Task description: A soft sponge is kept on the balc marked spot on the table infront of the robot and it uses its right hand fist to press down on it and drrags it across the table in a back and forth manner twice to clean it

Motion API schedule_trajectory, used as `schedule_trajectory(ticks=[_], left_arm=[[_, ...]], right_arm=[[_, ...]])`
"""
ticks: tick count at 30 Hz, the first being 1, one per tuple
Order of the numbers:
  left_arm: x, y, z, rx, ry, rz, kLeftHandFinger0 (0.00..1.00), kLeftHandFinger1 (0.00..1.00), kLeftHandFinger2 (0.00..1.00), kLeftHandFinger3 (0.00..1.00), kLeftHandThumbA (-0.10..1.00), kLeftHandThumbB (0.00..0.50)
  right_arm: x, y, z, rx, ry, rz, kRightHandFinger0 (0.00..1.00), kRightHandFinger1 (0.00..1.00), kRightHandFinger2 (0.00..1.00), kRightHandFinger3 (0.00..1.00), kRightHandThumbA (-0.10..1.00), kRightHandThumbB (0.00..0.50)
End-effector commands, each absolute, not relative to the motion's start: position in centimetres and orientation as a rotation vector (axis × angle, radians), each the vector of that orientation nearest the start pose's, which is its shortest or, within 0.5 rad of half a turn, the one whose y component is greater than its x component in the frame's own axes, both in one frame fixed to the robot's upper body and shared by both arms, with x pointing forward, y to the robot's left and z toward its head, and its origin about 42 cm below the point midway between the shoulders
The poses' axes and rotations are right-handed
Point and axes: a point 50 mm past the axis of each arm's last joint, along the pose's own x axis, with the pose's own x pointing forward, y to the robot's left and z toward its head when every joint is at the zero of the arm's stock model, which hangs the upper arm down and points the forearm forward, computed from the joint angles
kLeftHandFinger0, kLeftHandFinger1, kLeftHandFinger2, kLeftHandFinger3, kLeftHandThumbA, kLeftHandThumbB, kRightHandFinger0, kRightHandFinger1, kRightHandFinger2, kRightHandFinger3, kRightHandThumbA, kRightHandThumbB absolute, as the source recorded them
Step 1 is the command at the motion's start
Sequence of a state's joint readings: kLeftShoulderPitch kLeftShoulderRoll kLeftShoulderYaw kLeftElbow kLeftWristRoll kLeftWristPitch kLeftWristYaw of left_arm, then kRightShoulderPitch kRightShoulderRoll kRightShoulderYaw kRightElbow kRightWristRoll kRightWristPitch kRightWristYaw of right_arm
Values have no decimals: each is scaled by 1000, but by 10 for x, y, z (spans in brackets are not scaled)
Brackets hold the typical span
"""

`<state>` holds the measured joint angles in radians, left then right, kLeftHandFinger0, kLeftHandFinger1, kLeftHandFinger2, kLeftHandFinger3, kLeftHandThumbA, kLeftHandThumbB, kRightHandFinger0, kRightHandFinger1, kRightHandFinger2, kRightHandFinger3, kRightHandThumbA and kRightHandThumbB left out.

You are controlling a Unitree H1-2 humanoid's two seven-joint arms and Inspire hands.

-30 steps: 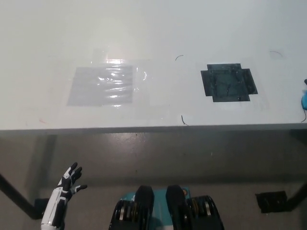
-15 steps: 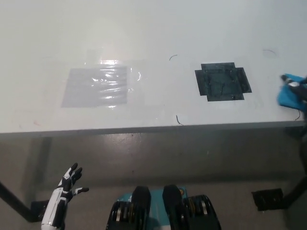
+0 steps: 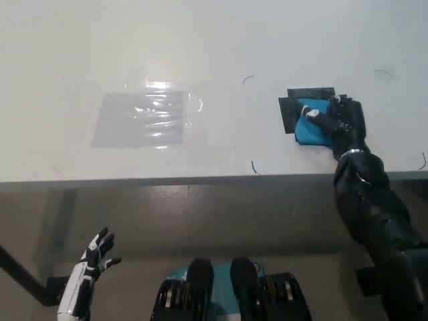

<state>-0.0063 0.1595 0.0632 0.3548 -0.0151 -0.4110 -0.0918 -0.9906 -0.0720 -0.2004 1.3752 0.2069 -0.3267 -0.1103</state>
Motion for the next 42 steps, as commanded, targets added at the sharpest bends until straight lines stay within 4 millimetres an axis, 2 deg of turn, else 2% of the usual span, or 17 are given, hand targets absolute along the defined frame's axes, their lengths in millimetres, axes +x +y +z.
schedule_trajectory(ticks=[1,7,13,15,16,17,18,21,22,23,25,27,28,31,34,41,42], left_arm=[[274,289,46,151,-126,-29,873,1000,1000,1000,1000,464],[275,291,47,153,-125,-27,863,1000,1000,1000,1000,468],[274,290,46,158,-126,-28,859,1000,1000,1000,1000,454],[274,290,46,154,-124,-32,862,1000,1000,1000,1000,458],[272,291,46,158,-121,-32,849,1000,1000,1000,1000,463],[271,291,46,158,-120,-31,845,1000,1000,1000,1000,464],[271,291,46,158,-121,-31,844,1000,1000,1000,1000,465],[276,293,49,156,-128,-28,845,1000,1000,1000,1000,464],[276,293,49,158,-128,-27,839,1000,1000,1000,1000,465],[277,293,49,161,-124,-26,837,1000,1000,1000,1000,465],[278,292,48,160,-120,-25,832,1000,1000,1000,1000,459],[278,293,49,156,-125,-28,826,1000,1000,1000,1000,473],[277,294,49,156,-123,-28,825,1000,1000,1000,1000,471],[274,296,48,166,-120,-29,831,1000,1000,1000,1000,461],[274,294,47,172,-112,-43,840,1000,1000,1000,1000,447],[279,295,48,184,-125,-45,809,1000,1000,1000,1000,442],[279,295,49,182,-123,-48,814,1000,1000,1000,1000,442]], right_arm=[[540,-168,167,180,115,-78,0,0,21,16,1000,157],[538,-179,163,157,120,-89,0,0,62,12,1000,127],[539,-191,165,107,92,-146,0,0,97,70,1000,161],[539,-197,170,53,34,-184,403,421,540,517,1000,275],[541,-201,177,146,-18,-143,751,846,967,914,1000,313],[544,-205,190,215,-84,-101,1000,1000,1000,1000,1000,315],[546,-206,195,230,-105,-90,1000,1000,1000,1000,1000,318],[544,-214,292,217,-467,45,1000,1000,1000,1000,1000,316],[535,-215,320,214,-553,68,1000,1000,1000,1000,1000,340],[504,-219,384,229,-735,129,1000,1000,1000,1000,1000,353],[481,-221,421,230,-846,166,1000,1000,1000,1000,1000,352],[420,-227,487,197,-1056,217,1000,1000,1000,1000,1000,403],[401,-227,500,195,-1117,237,1000,1000,1000,1000,1000,400],[361,-229,516,163,-1228,253,1000,1000,1000,1000,1000,412],[326,-231,512,144,-1289,297,1000,1000,1000,1000,1000,407],[263,-216,472,87,-1370,402,1000,1000,1000,1000,1000,452],[253,-208,455,110,-1361,418,1000,1000,1000,1000,1000,460]])
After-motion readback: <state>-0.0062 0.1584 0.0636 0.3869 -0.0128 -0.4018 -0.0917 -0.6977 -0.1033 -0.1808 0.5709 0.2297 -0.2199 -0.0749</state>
